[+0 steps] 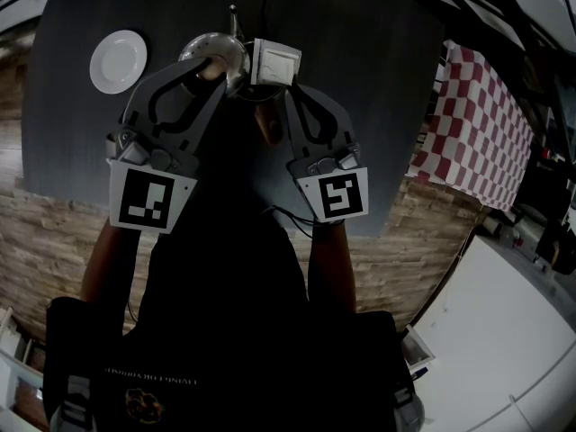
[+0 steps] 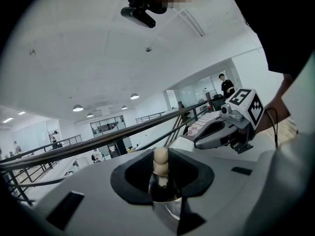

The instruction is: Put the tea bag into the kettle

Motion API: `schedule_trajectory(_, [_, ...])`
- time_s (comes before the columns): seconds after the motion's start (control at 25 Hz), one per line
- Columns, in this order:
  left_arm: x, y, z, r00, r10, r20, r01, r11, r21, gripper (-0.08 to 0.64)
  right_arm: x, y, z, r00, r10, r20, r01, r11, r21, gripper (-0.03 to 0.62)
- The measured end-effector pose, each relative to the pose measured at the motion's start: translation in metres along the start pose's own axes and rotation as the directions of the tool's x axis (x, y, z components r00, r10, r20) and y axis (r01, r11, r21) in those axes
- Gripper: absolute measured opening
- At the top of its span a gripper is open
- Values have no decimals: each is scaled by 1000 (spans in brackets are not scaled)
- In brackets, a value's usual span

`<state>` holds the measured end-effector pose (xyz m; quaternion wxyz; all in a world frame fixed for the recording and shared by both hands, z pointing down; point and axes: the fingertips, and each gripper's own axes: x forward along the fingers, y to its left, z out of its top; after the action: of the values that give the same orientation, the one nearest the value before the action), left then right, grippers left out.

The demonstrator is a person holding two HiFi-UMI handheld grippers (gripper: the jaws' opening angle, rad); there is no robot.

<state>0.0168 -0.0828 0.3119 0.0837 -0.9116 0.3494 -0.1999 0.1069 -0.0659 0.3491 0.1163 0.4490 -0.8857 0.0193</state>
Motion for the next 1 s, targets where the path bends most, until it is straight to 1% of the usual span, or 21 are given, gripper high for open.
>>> schedule_trajectory(0.4, [3,0,1,1000,2,-4,-2,1000,-3,97,2,3,-2,1000,21,-7,-21,1000,6,20])
schedule_trajectory(1.0, [3,-1,1,1000,3,-4,-3,1000,-3,97,2,4,-3,1000,29,-4,-29,1000,8,20])
